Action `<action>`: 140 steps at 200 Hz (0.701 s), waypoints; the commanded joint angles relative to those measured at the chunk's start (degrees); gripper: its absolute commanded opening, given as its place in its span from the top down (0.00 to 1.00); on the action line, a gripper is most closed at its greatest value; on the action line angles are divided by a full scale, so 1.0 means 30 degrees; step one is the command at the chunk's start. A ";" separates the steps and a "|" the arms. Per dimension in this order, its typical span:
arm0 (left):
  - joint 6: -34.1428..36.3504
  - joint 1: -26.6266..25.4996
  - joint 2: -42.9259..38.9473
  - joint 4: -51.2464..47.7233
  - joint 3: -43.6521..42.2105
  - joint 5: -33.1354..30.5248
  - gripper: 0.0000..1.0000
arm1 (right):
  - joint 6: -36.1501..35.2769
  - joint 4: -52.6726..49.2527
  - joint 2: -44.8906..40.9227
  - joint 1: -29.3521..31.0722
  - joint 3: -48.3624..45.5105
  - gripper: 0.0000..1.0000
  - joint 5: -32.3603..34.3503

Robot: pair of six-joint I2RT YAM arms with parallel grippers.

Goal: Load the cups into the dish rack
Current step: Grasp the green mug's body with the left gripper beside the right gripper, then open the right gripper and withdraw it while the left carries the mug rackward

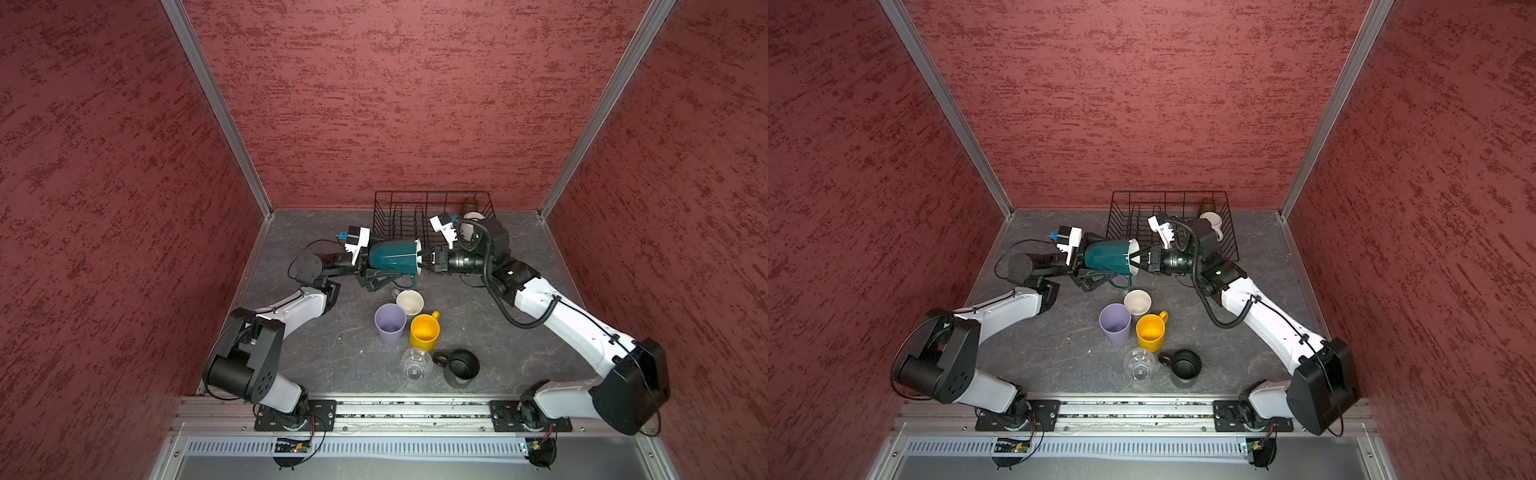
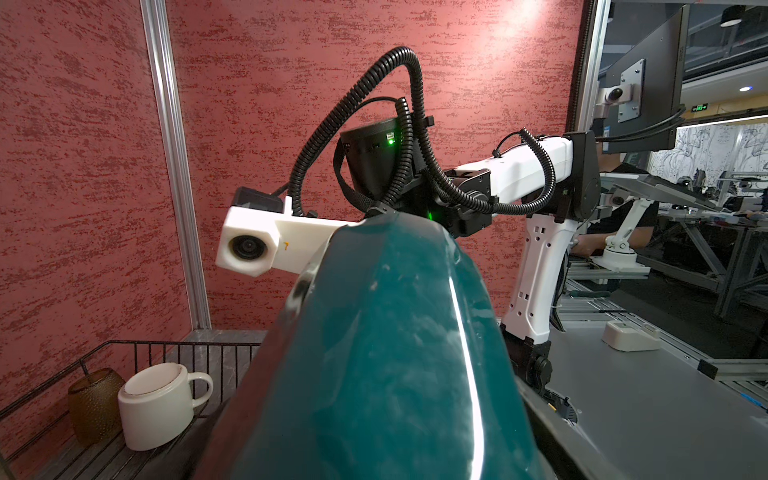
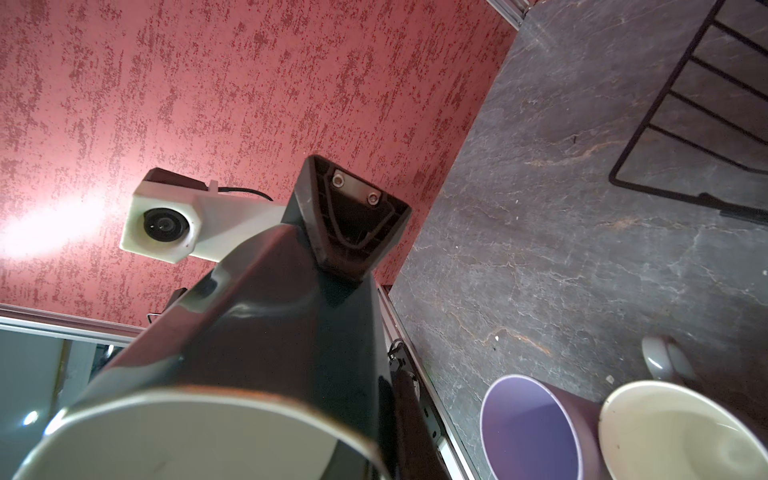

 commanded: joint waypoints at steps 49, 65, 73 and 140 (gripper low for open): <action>-0.0953 0.0025 0.0201 -0.0603 0.1196 -0.0857 0.43 | 0.1394 0.3234 -0.0245 0.0334 -0.0534 1.00 -0.0436; -0.0872 0.0029 0.0049 -0.1064 0.1361 -0.0899 0.58 | 0.1548 0.3400 -0.0272 0.0325 -0.0641 1.00 -0.0187; -0.0808 0.0023 -0.0026 -0.1269 0.1372 -0.0972 0.68 | 0.1579 0.3394 -0.0268 0.0336 -0.0644 0.97 -0.0048; 0.1029 0.0136 -0.0934 -0.4208 0.1544 -0.1865 1.00 | 0.1385 0.2664 -0.0454 0.0251 -0.0456 0.84 0.1164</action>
